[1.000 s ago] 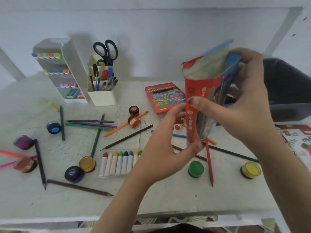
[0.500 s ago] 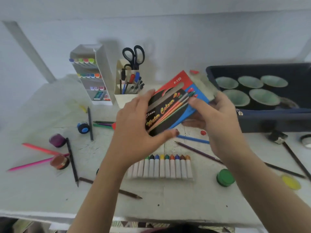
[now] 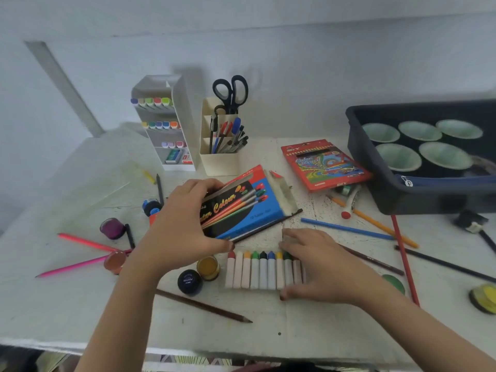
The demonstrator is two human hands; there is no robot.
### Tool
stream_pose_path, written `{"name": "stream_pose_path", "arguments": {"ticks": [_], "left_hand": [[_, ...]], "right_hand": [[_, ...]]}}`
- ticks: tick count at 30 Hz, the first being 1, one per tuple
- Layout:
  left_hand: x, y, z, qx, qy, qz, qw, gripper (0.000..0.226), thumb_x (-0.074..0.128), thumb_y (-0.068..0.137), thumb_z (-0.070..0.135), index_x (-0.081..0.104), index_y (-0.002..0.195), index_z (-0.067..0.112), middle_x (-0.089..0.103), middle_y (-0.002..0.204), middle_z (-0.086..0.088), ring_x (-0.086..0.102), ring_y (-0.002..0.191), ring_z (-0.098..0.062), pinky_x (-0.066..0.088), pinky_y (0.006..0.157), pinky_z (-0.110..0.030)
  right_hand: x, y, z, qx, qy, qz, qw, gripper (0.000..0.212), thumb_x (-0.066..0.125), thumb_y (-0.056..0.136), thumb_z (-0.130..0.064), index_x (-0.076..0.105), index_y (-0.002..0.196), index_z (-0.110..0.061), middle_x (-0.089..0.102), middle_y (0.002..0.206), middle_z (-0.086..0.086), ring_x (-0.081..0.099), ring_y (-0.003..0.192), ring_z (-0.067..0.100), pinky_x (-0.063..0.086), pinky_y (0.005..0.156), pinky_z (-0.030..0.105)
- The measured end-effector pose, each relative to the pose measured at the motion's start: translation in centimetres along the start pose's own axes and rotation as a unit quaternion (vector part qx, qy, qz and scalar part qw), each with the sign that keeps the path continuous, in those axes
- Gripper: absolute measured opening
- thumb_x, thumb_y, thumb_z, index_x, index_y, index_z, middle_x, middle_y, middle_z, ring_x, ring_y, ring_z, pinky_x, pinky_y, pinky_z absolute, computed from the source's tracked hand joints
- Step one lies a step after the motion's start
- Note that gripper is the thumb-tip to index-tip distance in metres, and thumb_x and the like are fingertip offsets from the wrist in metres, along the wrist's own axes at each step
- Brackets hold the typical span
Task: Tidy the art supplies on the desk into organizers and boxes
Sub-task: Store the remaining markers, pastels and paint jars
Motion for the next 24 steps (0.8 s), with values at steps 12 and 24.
{"name": "stream_pose_path", "arguments": {"ticks": [12, 24], "left_hand": [[0.0, -2.3, -2.7, -0.041, -0.018, -0.050, 0.998, 0.090, 0.086, 0.058, 0.024, 0.030, 0.126, 0.042, 0.036, 0.112, 0.030, 0.041, 0.107, 0.008, 0.037, 0.082, -0.011], [-0.3, -2.9, -3.7, -0.074, 0.004, -0.065, 0.995, 0.087, 0.086, 0.055, 0.014, 0.036, 0.122, 0.039, 0.040, 0.110, 0.028, 0.043, 0.104, 0.002, 0.042, 0.084, -0.021]], "right_hand": [[-0.6, -0.6, 0.5, -0.015, 0.009, 0.045, 0.999, 0.060, 0.051, 0.063, -0.071, 0.040, 0.112, -0.038, 0.043, 0.101, -0.020, 0.037, 0.093, 0.000, 0.028, 0.085, 0.017], [-7.4, -3.6, 2.9, 0.047, 0.042, 0.158, 0.985, 0.066, 0.058, 0.056, -0.065, 0.044, 0.112, -0.034, 0.046, 0.100, -0.018, 0.043, 0.088, -0.002, 0.037, 0.070, 0.015]]}}
Point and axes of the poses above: each hand's wrist, its own y-axis towards the middle knuckle, its own x-axis out of the palm, z = x × y, the point moved 2 cm from there along y, towards the middle knuckle
